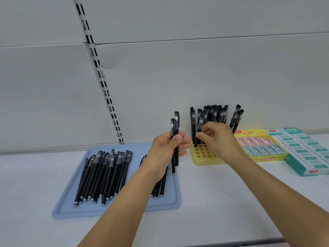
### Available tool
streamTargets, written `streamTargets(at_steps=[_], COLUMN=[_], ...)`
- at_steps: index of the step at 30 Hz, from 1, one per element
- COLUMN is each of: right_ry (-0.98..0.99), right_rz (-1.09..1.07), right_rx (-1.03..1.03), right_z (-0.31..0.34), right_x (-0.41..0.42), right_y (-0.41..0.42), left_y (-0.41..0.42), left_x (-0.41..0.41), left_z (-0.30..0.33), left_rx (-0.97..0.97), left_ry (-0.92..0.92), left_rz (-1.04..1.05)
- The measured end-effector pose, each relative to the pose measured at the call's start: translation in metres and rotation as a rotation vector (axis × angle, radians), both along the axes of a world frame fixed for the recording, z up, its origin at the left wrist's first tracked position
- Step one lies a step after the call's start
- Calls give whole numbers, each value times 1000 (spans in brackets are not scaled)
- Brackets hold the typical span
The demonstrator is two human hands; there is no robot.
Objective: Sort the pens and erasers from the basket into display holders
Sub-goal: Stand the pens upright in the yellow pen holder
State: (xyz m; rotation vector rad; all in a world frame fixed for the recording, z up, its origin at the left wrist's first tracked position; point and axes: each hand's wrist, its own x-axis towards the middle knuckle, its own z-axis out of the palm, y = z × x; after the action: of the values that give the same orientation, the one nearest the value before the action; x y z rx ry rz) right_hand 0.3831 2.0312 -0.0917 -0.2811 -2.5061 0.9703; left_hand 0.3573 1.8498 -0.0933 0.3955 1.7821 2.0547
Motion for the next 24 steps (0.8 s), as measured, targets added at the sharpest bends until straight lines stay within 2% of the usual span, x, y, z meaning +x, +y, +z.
streamTargets(at_steps=[3,5,7,9,13,16,21,24], right_ry=[77,129,82,70,217,244,199,187], right_rz=[-100,4,192,275,121,-11,-21,-13], right_rx=[-18,-70,-148,-191,-297,-224,-85,-94], right_z=[9,20,31,40,47,38,17,11], right_x=[10,17,22,24,26,22,15,10], right_y=[-1,-9,-19,-22,-6,8,14,15], left_y=[-1,2,7,11,7,-1,-2,-3], left_x=[2,5,10,13,9,6,9,9], left_z=[3,7,11,14,10,4,1,0], left_rx=[13,8,-23,-34,-25,-5,15,19], left_ry=[-5,9,44,60,46,10,-15,-21], left_rz=[-37,-95,-169,-200,-75,5,13,16])
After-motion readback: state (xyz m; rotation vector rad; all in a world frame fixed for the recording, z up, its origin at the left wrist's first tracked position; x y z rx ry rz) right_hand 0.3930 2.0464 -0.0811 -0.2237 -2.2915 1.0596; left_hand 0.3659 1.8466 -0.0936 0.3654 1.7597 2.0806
